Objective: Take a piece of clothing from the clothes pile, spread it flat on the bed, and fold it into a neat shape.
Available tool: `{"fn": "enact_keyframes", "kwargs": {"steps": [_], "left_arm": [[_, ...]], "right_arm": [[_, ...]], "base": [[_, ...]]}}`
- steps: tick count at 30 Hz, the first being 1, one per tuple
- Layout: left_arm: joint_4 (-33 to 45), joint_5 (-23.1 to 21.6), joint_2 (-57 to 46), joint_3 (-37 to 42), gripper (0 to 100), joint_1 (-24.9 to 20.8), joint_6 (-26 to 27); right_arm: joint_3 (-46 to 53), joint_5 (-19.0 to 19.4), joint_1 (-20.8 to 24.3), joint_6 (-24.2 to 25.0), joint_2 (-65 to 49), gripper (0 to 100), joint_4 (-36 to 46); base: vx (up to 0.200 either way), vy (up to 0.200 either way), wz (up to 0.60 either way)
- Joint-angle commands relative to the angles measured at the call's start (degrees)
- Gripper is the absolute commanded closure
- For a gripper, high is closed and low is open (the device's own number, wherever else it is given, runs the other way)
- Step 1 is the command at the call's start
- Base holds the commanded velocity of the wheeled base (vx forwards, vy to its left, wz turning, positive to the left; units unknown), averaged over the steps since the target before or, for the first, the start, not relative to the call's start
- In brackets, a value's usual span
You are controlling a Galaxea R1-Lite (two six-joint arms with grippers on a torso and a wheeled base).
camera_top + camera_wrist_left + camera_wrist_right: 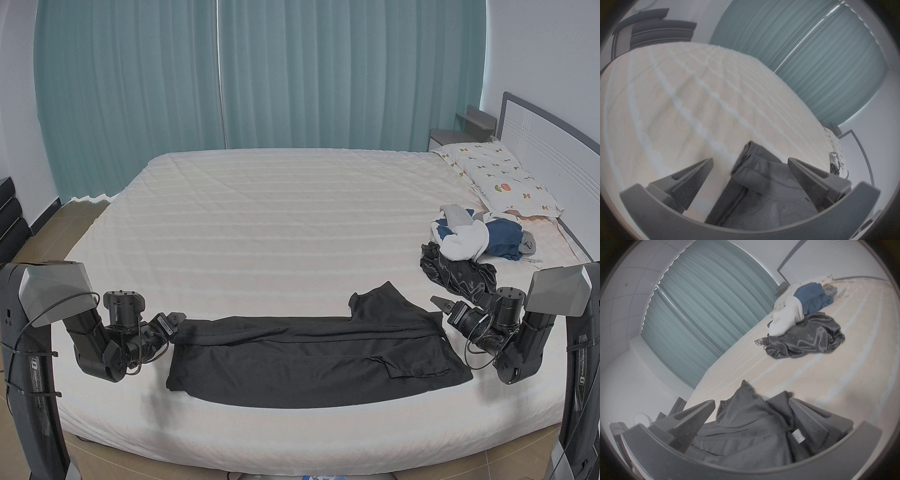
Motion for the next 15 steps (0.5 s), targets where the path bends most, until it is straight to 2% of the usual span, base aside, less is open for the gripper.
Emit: {"fn": "enact_keyframes", "kwargs": {"steps": [1,4,15], "left_arm": [[11.6,1.9,-2.5,-7.6,0,-2.8,-6.3],[15.4,3.3,-2.5,-9.4,0,-2.8,-9.4],[15.7,5.8,-2.0,-9.7,0,-2.8,-9.8]], "right_arm": [[0.1,-0.4,3.5,5.3,-3.7,0,4.2],[0.1,-0.5,3.7,6.6,-5.0,0,7.3],[1.8,-1.8,3.8,6.6,-5.0,0,7.7]], "base": [[0.000,0.000,0.00],[0.000,0.000,0.00],[0.000,0.000,0.00]]}}
